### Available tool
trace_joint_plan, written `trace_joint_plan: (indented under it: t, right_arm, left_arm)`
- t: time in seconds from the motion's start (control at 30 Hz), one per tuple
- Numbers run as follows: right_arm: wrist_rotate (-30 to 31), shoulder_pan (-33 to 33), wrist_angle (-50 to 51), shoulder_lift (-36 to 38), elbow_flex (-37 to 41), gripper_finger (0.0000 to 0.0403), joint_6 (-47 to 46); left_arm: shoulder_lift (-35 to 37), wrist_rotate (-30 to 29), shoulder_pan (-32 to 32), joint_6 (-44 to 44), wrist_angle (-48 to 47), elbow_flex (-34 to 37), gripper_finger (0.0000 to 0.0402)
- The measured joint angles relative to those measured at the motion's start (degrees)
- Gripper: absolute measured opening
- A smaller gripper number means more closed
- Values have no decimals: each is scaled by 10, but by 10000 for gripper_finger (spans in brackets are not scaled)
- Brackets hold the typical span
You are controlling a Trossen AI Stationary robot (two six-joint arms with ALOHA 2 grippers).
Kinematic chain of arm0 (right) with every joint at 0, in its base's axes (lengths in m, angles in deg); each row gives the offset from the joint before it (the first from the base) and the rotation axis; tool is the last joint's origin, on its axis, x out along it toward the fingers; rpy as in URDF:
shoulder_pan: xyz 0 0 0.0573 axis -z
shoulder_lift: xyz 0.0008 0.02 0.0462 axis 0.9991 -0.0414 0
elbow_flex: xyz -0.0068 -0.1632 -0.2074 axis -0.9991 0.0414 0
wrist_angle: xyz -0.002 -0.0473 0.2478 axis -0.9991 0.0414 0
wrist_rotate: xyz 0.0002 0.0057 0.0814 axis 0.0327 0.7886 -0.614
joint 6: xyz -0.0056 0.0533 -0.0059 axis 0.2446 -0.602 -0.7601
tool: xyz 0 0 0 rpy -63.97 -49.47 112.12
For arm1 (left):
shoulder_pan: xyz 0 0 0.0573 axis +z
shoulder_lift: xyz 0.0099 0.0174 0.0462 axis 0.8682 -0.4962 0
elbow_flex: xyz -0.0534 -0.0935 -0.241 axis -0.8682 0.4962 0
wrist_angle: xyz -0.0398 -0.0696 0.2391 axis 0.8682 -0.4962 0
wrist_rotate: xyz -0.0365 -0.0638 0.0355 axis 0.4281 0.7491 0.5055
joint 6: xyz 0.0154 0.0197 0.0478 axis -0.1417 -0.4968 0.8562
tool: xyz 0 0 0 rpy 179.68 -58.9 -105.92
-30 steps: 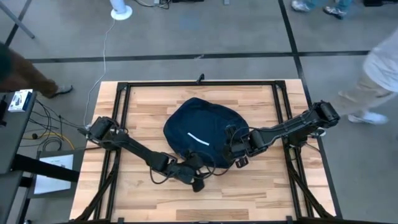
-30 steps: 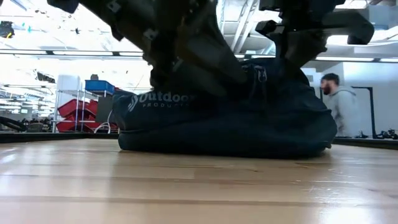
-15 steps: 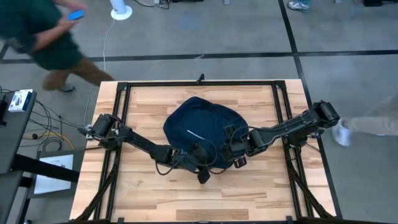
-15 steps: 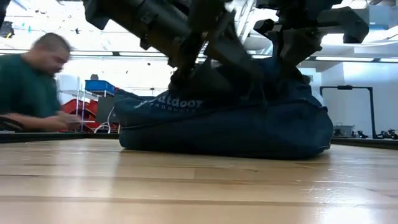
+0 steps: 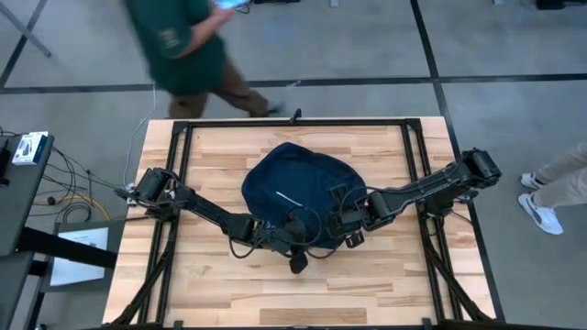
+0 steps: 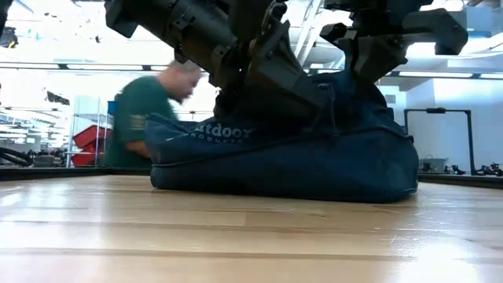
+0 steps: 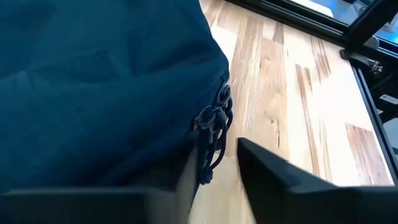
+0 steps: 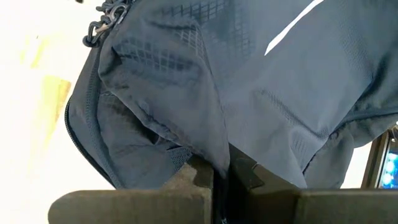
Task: Unpack backpack
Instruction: Open the blue backpack
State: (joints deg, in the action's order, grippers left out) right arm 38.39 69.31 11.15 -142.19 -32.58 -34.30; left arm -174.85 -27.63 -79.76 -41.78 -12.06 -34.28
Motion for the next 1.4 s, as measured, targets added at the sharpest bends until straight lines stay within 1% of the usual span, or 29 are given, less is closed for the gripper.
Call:
trace_joint_plan:
  t: [0.07,0.1,0.13,0.23,0.33,0.47,0.57,0.8,0.9,1.0,1.13,1.17,1.27,1.3,1.4]
  right_arm:
    - [0,0,0,0,0,0,0]
    - [0,0,0,0,0,0,0]
    - [0,0,0,0,0,0,0]
    - [0,0,0,0,0,0,0]
    - [0,0,1,0,0,0,0]
    - [0,0,2,0,0,0,-9]
    - [0,0,4,0,0,0,-14]
    - [1,-8,16,0,0,0,-15]
    - [1,-13,16,0,0,0,-15]
    - [1,-12,13,0,0,0,-15]
    - [1,-6,9,0,0,0,-16]
    - [1,-6,9,0,0,0,-16]
    - [1,-5,9,0,-1,0,-16]
    - [1,-5,9,0,-1,0,-16]
    - [1,-5,8,0,-1,0,-16]
  left_arm:
    - [0,0,0,2,-1,0,31]
    - [0,0,0,2,-3,0,16]
    - [0,0,0,1,-3,0,9]
    - [0,1,-1,1,-3,0,7]
    - [1,21,-5,-1,-6,0,1]
    - [15,38,-20,-17,-40,0,0]
    - [33,33,-32,-32,-79,0,0]
    - [78,-20,-58,-44,-176,0,0]
    - [86,-40,-62,-55,-209,0,0]
    - [84,-40,-57,-64,-193,0,0]
    - [59,-51,-38,-121,-145,0,2]
    - [51,-45,-33,-130,-130,0,6]
    - [39,21,-20,-156,-105,0,28]
    - [35,34,-18,-162,-93,0,37]
    - [28,37,-17,-164,-68,0,70]
